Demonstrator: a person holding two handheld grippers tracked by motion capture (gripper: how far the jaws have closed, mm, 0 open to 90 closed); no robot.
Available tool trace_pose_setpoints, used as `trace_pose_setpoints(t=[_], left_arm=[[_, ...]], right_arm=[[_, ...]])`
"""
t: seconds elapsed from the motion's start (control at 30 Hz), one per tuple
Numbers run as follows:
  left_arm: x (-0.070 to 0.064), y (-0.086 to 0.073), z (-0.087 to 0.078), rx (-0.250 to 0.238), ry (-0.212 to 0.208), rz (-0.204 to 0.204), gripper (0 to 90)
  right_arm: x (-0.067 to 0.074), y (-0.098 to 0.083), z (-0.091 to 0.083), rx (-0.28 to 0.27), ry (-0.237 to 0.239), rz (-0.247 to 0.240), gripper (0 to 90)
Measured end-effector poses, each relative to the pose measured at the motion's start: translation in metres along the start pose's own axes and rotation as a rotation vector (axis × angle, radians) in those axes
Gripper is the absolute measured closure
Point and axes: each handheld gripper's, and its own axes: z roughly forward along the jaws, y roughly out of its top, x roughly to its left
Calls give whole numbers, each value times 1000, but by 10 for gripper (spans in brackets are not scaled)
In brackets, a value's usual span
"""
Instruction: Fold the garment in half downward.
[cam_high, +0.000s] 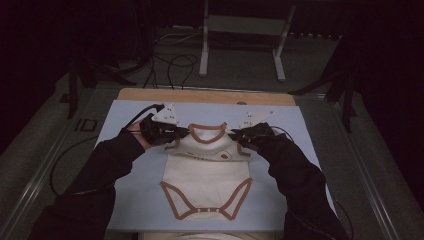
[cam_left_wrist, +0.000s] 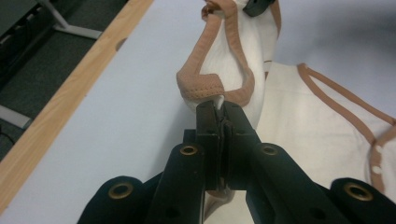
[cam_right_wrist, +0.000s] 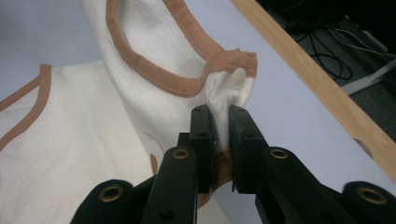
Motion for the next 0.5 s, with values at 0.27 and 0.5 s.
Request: trace_pose_setpoints(t=[0.27,0.5], left_arm=[[-14,-6,1,-2,-24,7,873],[-30,-16,7,11,-59,25,874]], right_arm=[[13,-9,-1,-5,23,-7,820],[24,-21,2,4,57,-24,820]])
